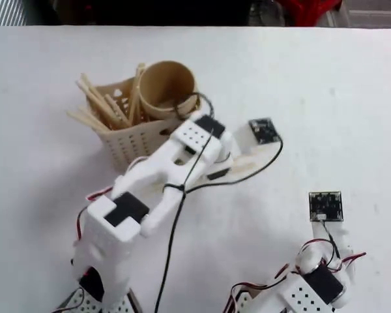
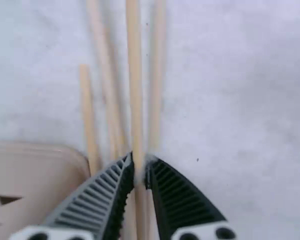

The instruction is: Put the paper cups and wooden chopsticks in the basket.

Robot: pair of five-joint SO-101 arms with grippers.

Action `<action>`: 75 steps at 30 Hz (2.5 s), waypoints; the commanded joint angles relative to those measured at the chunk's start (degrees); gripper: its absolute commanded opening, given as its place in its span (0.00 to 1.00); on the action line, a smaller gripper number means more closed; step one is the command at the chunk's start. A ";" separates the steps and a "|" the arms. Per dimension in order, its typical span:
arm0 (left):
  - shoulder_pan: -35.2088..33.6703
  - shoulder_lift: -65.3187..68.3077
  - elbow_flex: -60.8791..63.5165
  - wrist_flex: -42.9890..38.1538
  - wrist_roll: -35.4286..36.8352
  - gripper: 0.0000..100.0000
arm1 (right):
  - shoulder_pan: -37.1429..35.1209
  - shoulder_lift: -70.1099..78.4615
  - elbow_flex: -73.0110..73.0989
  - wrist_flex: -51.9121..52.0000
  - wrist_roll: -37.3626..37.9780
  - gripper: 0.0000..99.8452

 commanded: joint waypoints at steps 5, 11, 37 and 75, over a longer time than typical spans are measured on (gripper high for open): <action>2.42 -3.56 -27.43 19.16 1.58 0.02 | 0.22 -0.84 0.44 0.40 0.18 0.02; 4.26 -3.65 -50.55 28.48 5.45 0.02 | 0.22 -0.84 0.44 0.40 0.18 0.02; -15.69 -54.46 -40.00 27.25 20.75 0.02 | 0.22 -0.84 0.44 0.40 0.18 0.02; -27.47 -77.76 46.86 -45.36 21.10 0.13 | 0.22 -0.84 0.44 0.40 0.18 0.02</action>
